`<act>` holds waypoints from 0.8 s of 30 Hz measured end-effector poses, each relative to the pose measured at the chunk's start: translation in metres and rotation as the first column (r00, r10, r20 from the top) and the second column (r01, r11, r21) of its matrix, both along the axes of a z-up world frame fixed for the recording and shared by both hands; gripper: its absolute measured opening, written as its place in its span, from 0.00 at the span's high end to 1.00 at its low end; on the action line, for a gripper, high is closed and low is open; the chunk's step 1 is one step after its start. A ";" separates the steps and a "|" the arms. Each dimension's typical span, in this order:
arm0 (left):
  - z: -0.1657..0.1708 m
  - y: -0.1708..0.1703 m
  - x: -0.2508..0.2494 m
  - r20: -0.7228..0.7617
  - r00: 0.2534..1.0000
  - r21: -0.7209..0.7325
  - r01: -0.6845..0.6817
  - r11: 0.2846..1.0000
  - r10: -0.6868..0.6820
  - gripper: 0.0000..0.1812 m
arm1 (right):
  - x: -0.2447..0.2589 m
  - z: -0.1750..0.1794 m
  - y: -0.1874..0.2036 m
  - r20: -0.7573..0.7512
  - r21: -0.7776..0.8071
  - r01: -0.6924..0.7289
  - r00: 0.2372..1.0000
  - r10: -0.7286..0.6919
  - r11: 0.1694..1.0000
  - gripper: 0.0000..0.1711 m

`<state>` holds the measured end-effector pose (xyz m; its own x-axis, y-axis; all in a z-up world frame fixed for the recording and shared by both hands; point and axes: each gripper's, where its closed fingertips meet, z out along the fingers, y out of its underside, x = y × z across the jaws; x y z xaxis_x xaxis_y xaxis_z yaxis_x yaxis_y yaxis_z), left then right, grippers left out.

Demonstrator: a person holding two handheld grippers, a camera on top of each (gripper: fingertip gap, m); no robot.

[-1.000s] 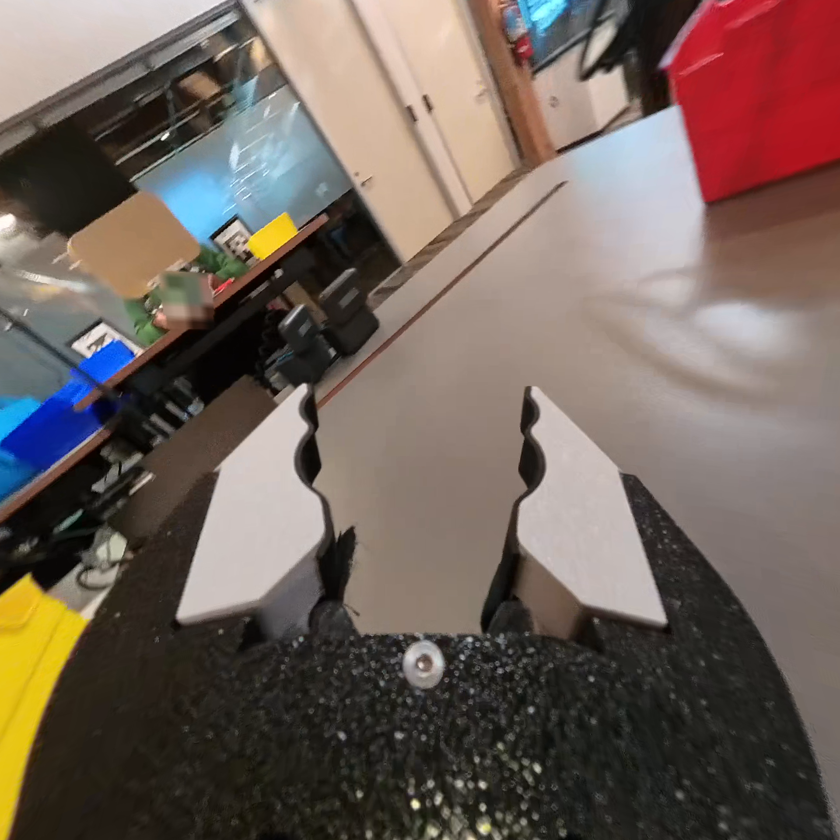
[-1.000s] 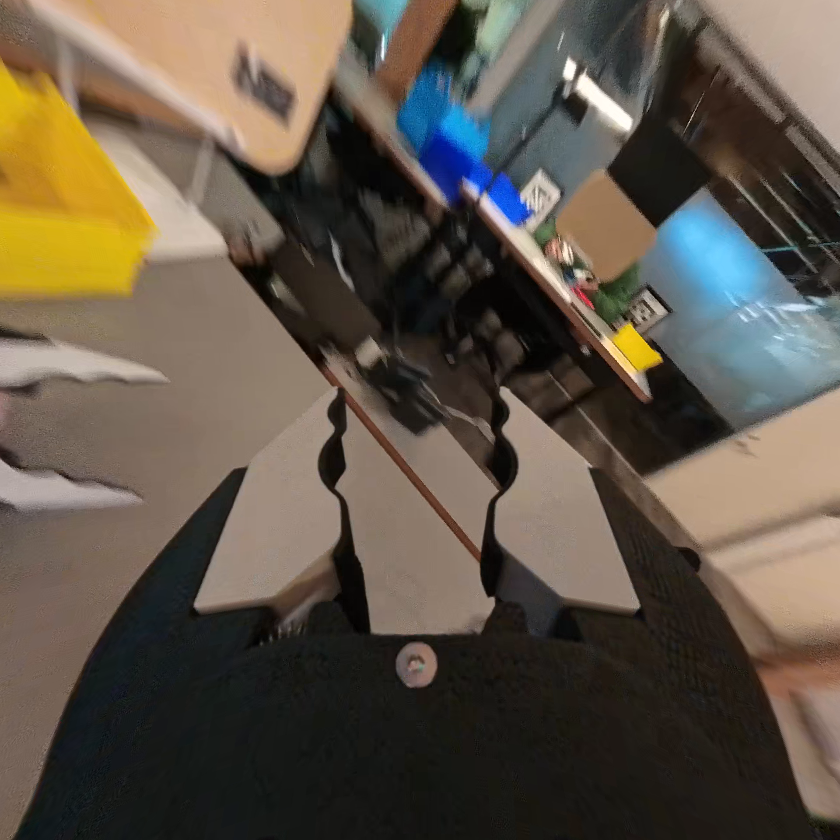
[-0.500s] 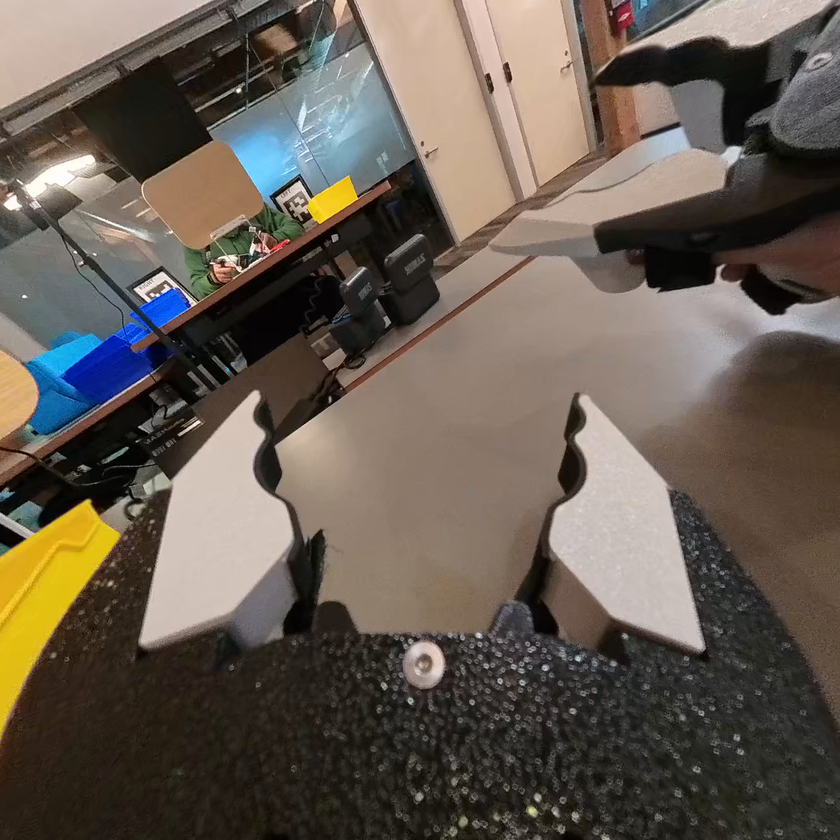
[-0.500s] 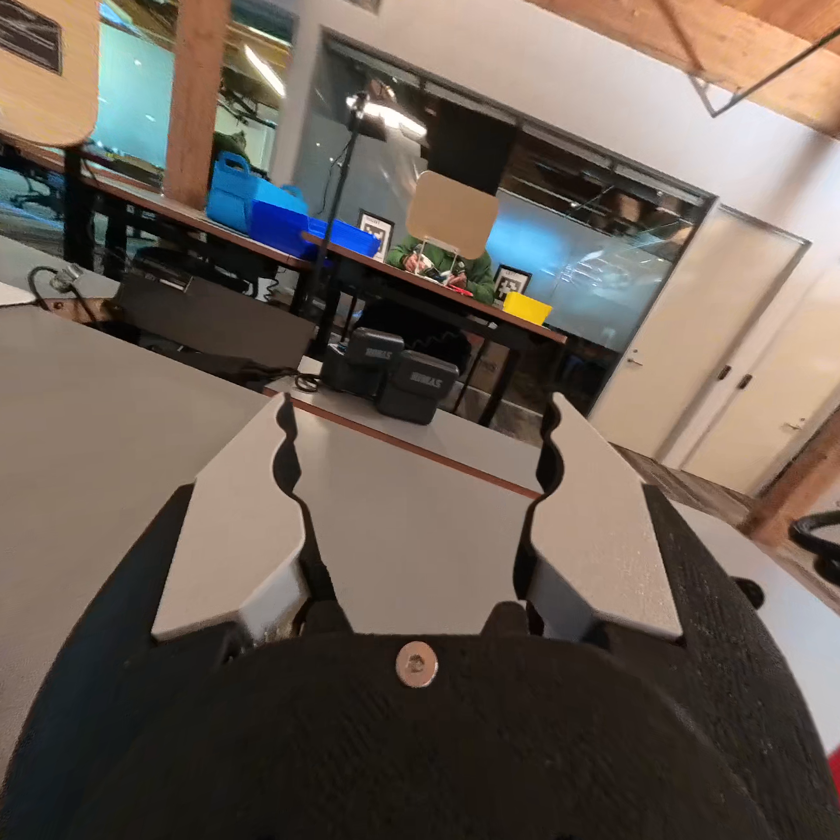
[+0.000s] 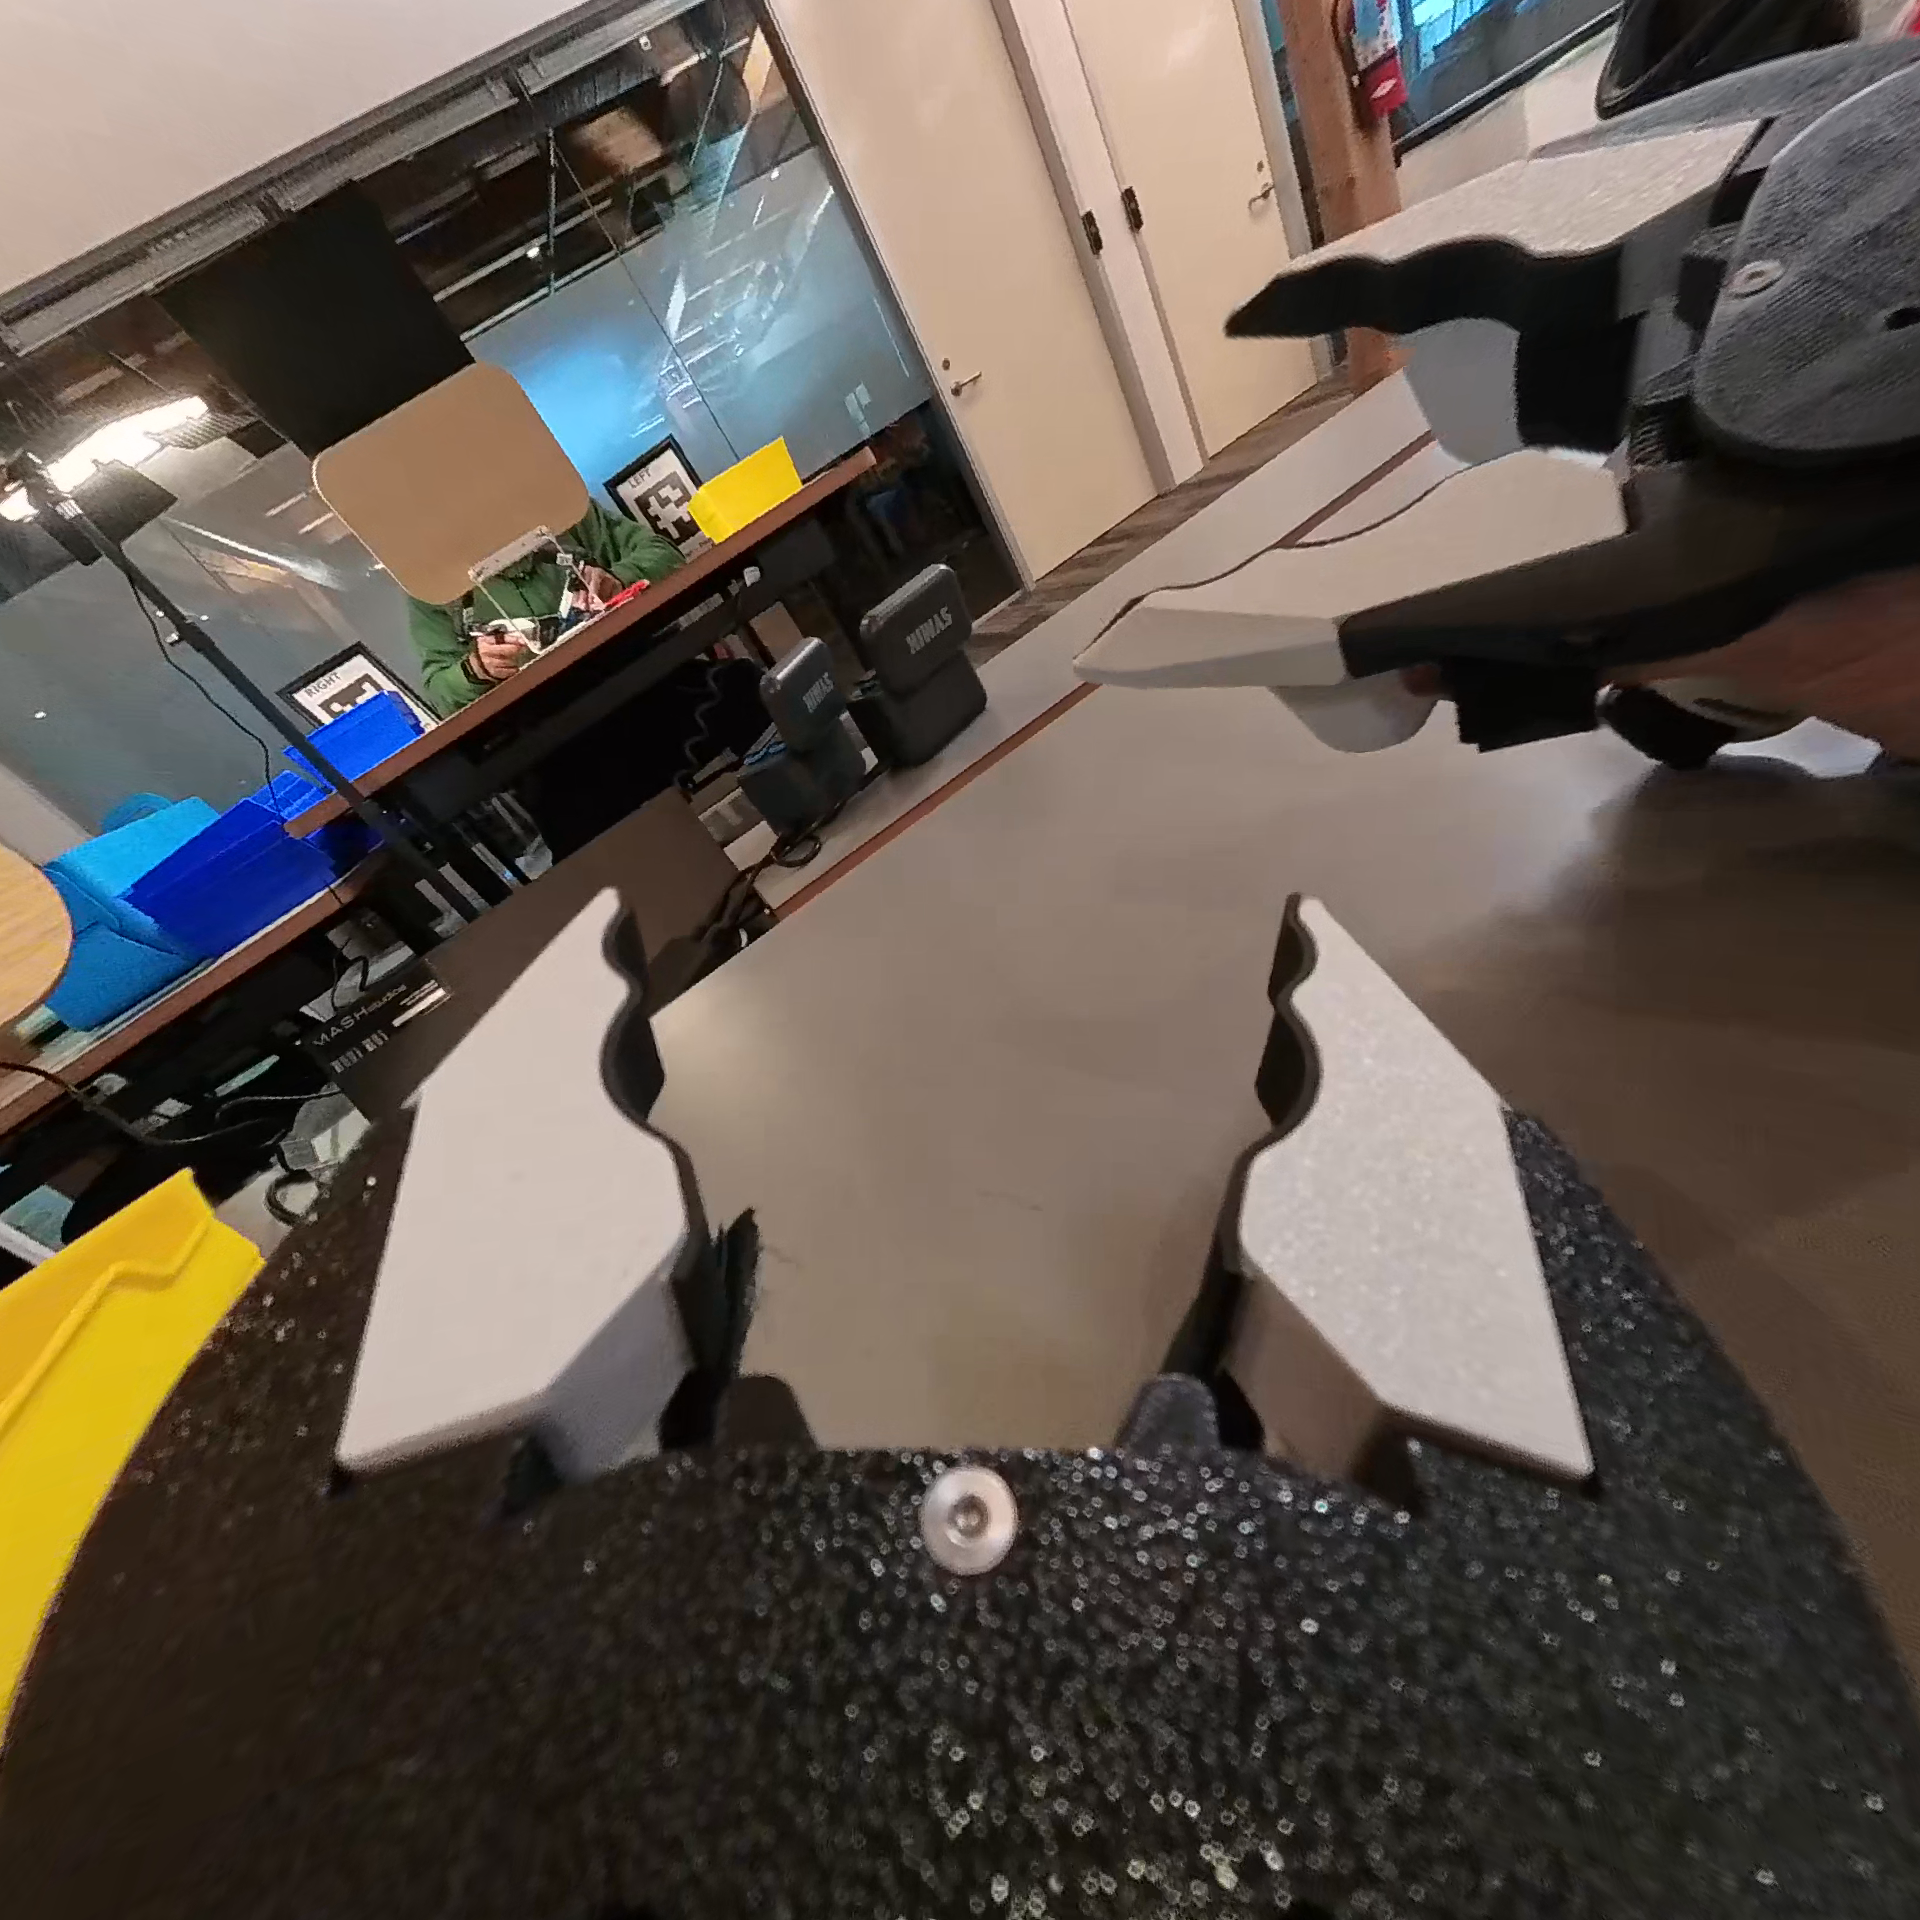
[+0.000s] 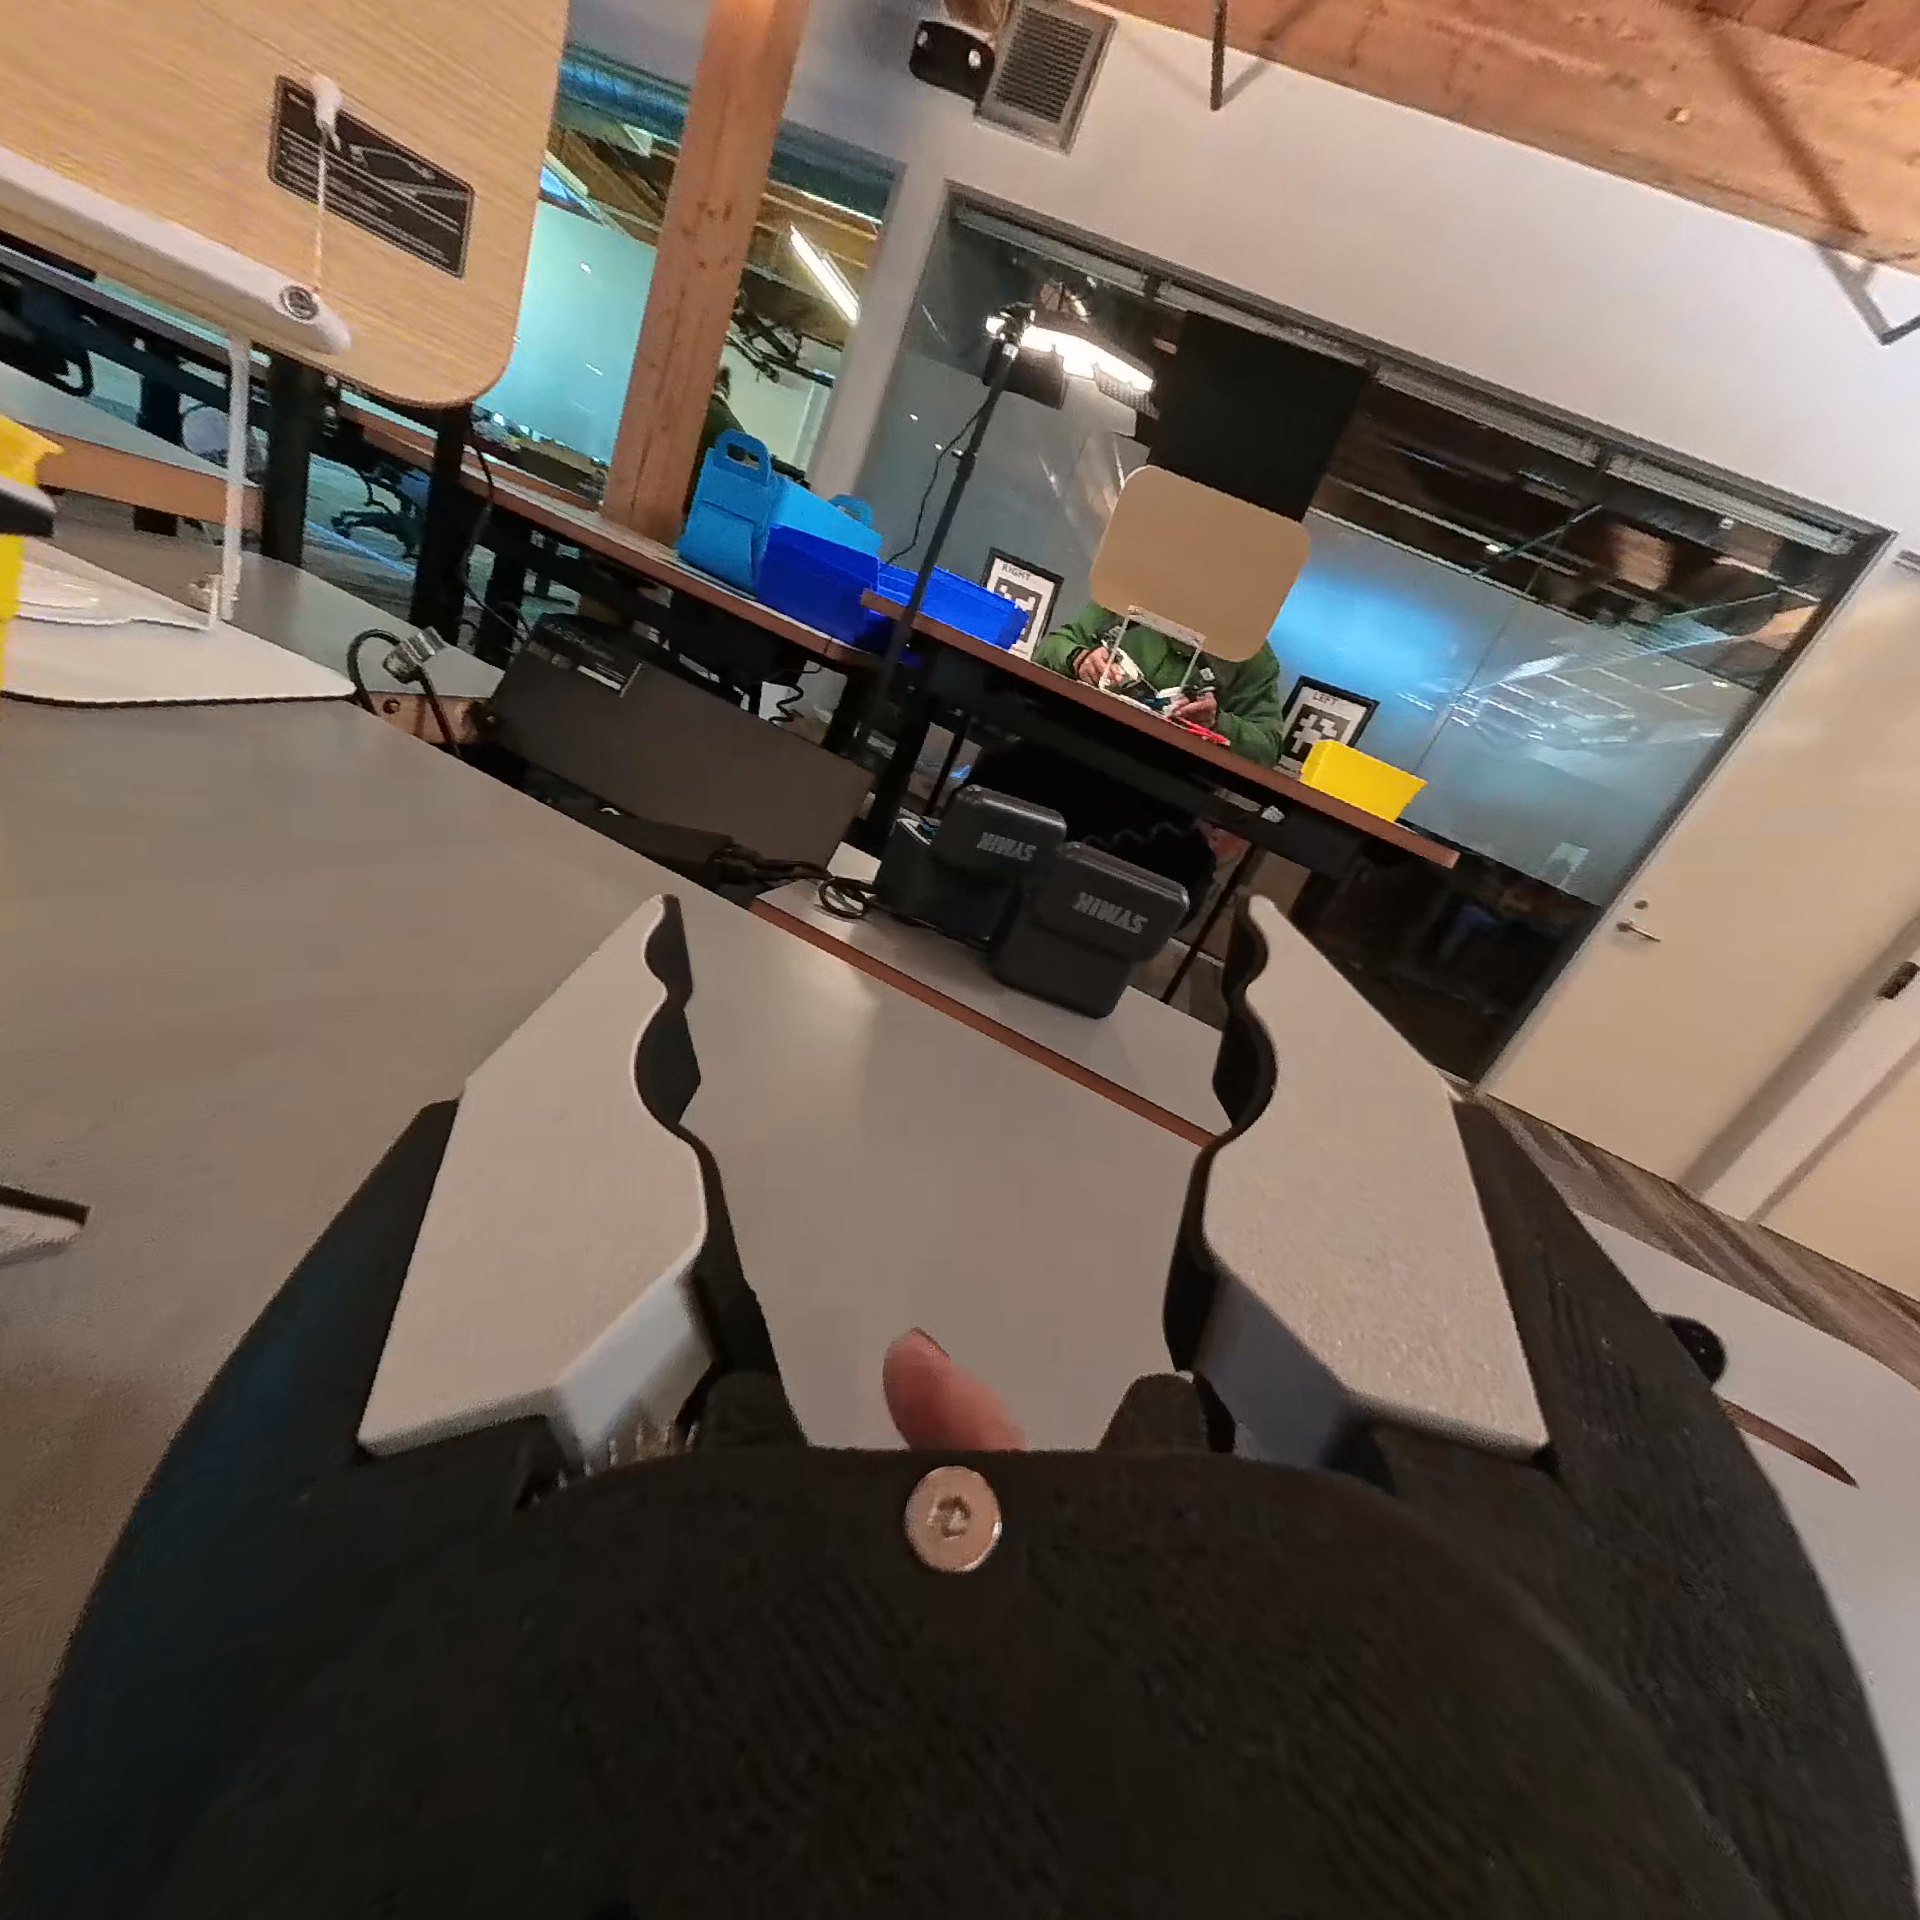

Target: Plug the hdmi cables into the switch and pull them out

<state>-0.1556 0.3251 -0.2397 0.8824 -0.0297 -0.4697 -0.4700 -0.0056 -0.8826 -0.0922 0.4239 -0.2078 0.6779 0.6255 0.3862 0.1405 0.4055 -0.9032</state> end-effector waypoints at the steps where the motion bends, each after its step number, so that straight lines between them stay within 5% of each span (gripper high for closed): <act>1: 0.000 0.000 0.000 0.002 1.000 0.002 0.002 1.000 -0.002 0.35 | -0.001 0.000 -0.001 0.001 0.001 -0.008 1.000 0.008 1.000 0.41; 15: 0.001 -0.002 0.012 -0.004 0.997 -0.032 0.078 0.996 -0.078 0.44 | -0.005 0.000 -0.010 0.006 0.013 -0.071 0.997 0.071 0.997 0.46; 20: 0.074 -0.034 -0.005 0.062 0.997 -0.040 0.038 0.998 -0.036 0.58 | -0.005 0.000 -0.013 0.008 0.016 -0.094 0.996 0.093 0.995 0.47; 24: 0.111 -0.077 -0.070 0.159 0.979 -0.121 -0.109 0.987 0.128 0.65 | -0.009 -0.002 -0.015 0.031 0.029 -0.101 0.994 0.100 0.994 0.50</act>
<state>-0.2252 0.2483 -0.1284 0.9479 0.0357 -0.3164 -0.3075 -0.1550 -0.9388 -0.1009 0.4092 -0.2099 0.5999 0.6778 0.4251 0.1241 0.4460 -0.8864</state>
